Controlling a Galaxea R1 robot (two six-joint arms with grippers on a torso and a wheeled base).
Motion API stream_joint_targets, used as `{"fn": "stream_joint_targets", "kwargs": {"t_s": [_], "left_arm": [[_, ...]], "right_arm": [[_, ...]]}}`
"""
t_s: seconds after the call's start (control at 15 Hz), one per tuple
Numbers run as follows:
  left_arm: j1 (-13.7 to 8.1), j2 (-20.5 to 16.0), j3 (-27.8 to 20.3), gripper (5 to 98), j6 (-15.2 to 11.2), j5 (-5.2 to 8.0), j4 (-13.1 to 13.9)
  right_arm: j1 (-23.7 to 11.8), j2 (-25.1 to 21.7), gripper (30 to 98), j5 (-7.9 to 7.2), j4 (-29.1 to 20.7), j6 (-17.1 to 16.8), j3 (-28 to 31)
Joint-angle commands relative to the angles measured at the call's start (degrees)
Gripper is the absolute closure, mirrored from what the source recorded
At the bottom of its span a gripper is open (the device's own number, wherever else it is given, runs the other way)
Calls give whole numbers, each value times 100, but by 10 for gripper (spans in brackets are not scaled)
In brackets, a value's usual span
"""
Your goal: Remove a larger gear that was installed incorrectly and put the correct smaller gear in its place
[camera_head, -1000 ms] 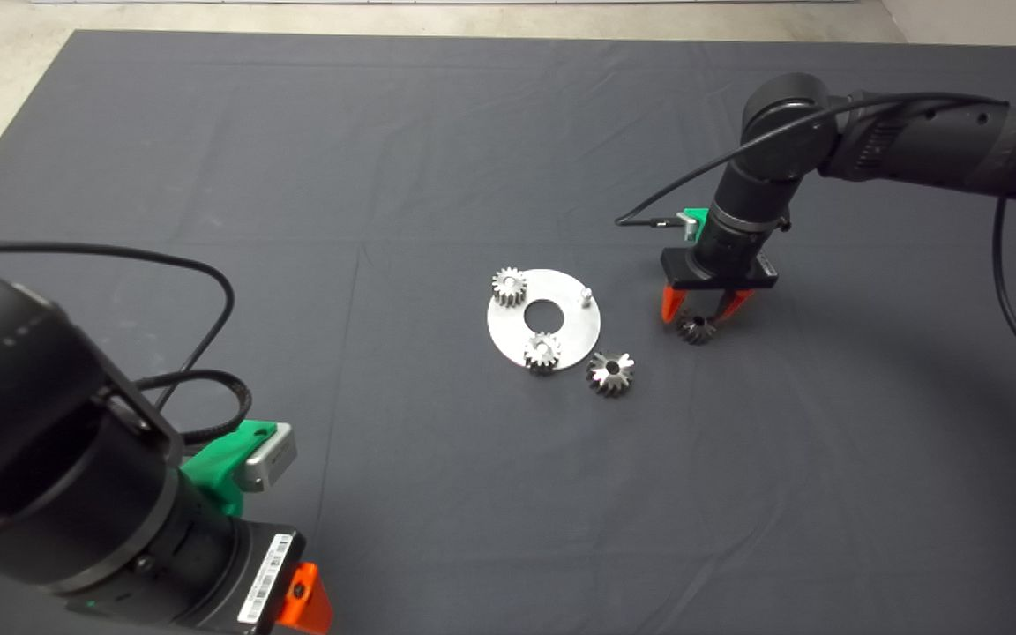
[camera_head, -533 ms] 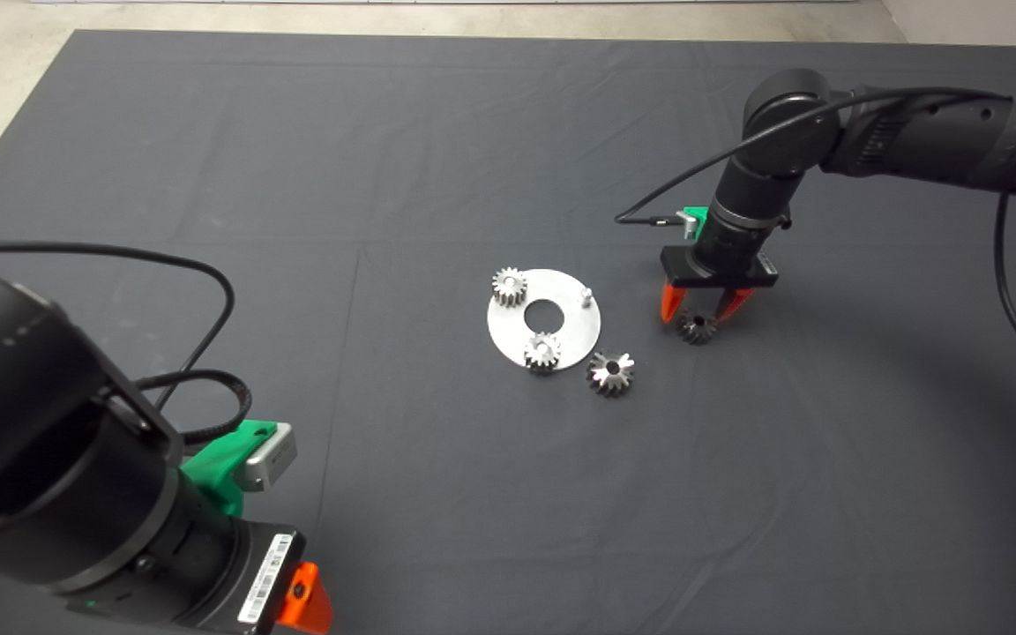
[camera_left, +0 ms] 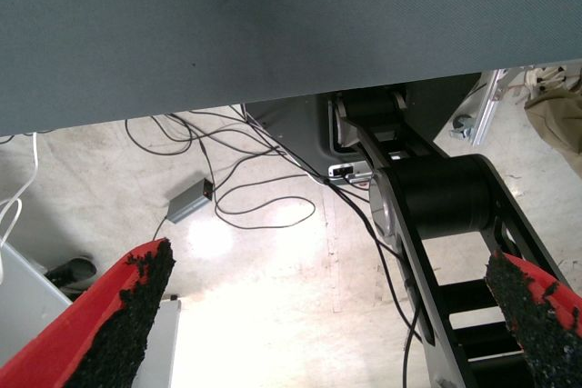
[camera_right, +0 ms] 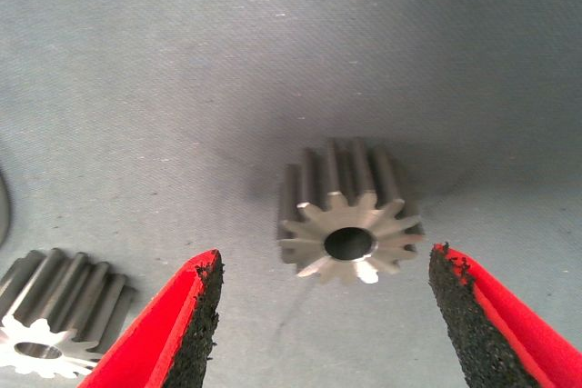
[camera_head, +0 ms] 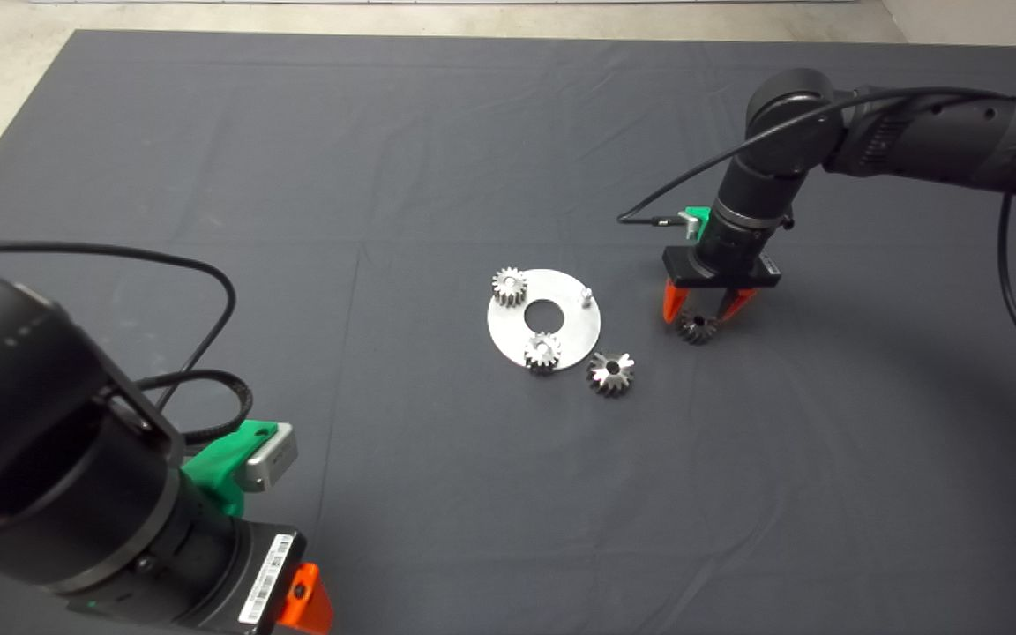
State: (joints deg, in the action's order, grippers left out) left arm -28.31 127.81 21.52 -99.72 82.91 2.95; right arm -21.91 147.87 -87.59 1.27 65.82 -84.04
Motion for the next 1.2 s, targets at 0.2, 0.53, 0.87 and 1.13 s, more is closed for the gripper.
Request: {"fn": "stream_joint_targets", "kwargs": {"t_s": [0.2, 0.53, 0.87, 1.13], "left_arm": [[-70, -5, 18, 153, 14, 6, -23], [-70, -5, 18, 153, 14, 6, -23], [-70, -23, 0, 153, 5, 8, -23], [-70, -21, 9, 153, 14, 6, -23]], "right_arm": [[-174, -183, 679, -741, -241, -109, 52], [-165, -158, 679, -741, -256, -104, 179], [-156, -142, 679, -741, -241, -95, 214], [-148, -166, 679, -741, -241, -95, 241]]}}
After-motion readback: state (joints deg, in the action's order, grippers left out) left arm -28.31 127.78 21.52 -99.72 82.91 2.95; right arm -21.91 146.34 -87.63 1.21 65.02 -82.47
